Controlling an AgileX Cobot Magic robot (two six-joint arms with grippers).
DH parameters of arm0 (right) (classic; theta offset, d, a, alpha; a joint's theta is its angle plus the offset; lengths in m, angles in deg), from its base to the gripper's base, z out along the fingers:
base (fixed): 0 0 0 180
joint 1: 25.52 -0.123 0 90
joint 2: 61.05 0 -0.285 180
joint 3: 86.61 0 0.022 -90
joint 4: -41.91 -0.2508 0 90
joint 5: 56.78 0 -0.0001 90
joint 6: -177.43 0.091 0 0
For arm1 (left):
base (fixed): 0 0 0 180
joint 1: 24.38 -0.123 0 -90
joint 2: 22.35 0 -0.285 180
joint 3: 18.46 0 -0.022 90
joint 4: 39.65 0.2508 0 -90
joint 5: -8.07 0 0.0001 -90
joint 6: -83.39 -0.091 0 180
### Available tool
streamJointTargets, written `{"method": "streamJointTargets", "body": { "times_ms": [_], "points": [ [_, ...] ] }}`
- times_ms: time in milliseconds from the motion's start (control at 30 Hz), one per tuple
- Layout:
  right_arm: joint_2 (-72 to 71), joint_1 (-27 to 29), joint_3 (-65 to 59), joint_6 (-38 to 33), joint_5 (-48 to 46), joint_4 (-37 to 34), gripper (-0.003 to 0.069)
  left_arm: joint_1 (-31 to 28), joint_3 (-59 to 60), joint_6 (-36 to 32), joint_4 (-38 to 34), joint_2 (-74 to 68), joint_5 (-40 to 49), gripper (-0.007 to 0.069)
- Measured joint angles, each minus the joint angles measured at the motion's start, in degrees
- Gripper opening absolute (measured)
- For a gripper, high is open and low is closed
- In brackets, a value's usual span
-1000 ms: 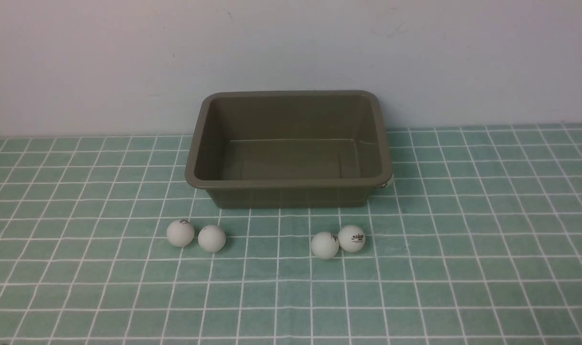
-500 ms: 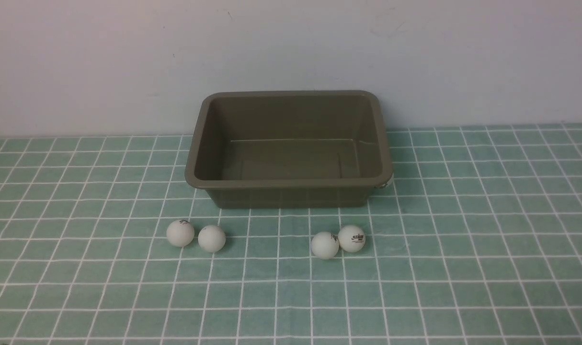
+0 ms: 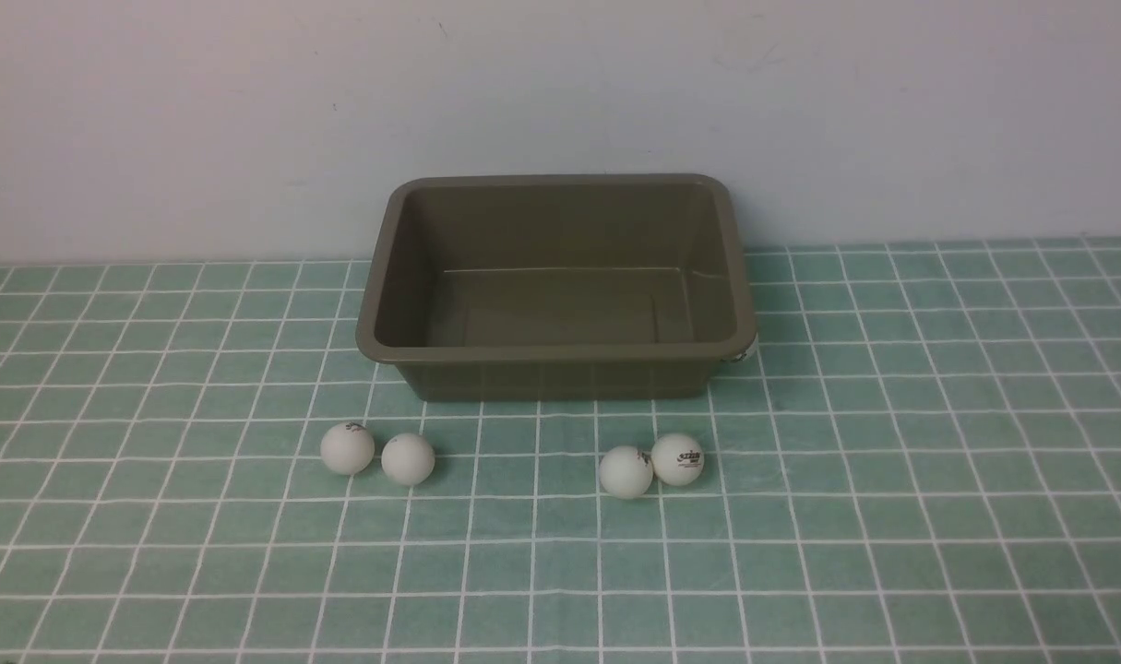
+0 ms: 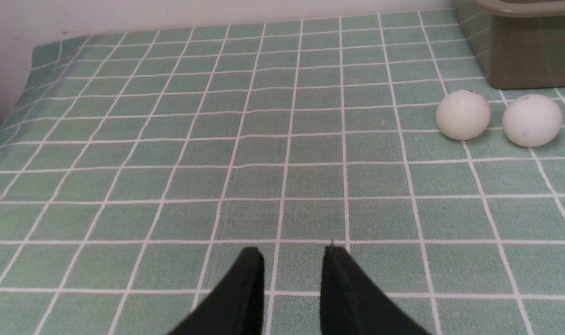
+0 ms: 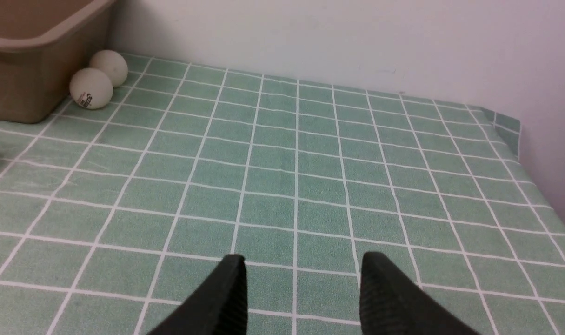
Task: Put the table tennis balls in the box on the green coffee tablecloth.
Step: 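Reach for and grasp a ping pong ball on the table beside the basket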
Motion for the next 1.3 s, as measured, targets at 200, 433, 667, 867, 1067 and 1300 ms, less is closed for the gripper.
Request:
{"method": "streamJointTargets", "body": {
  "times_ms": [200,433,667,867,1067,1300],
  "points": [
    [0.0,0.0,7.6,1.2,0.2,-3.3,0.0314,0.0,0.0,0.0,0.0,0.0,0.0,0.0163],
    [0.5,0.0,24.3,0.9,-8.1,-8.1,0.0314,0.0,0.0,0.0,0.0,0.0,0.0,0.0163],
    [8.1,0.0,39.2,-2.8,-22.9,-15.4,0.0314,0.0,0.0,0.0,0.0,0.0,0.0,0.0163],
    [15.2,0.0,41.7,-9.6,-22.0,-24.0,0.0314,0.0,0.0,0.0,0.0,0.0,0.0,0.0163],
    [17.8,0.0,41.7,-14.2,-20.8,-26.8,0.0314,0.0,0.0,0.0,0.0,0.0,0.0,0.0163],
    [17.9,0.0,41.7,-15.2,-18.2,-26.9,0.0314,0.0,0.0,0.0,0.0,0.0,0.0,0.0163]
  ]
}}
